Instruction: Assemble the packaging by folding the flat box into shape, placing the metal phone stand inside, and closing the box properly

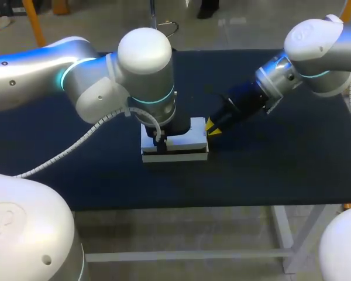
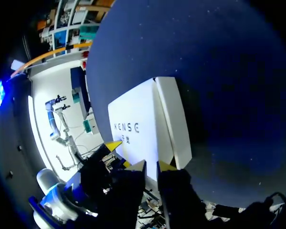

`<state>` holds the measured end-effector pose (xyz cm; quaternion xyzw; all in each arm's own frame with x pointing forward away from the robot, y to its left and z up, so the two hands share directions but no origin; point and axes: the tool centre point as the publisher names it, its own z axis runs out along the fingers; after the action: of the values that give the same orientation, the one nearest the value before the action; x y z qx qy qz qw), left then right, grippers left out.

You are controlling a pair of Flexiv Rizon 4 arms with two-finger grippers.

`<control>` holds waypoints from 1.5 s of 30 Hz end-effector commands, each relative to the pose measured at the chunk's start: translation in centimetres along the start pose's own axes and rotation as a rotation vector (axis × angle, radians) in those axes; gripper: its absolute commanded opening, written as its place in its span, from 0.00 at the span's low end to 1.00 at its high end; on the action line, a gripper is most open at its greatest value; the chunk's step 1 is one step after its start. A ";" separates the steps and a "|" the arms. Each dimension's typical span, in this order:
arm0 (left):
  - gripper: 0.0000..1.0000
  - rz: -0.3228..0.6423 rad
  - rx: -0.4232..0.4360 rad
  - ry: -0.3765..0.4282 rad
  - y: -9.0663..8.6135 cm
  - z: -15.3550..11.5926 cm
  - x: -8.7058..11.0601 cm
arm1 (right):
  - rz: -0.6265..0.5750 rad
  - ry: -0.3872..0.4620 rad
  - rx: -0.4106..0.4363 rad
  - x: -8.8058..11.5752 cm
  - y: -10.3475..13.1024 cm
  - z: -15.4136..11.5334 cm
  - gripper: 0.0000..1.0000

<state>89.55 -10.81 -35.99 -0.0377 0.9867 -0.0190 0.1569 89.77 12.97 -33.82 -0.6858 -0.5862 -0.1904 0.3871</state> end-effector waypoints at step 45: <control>0.48 0.042 -0.025 0.017 -0.3 0.1 0.8 | -0.110 -0.106 -0.130 -0.8 -1.6 3.2 0.00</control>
<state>89.06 -10.92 -36.12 -0.0177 0.9888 -0.0073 0.1477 87.15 15.05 -35.46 -0.6889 -0.6286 -0.2124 0.2919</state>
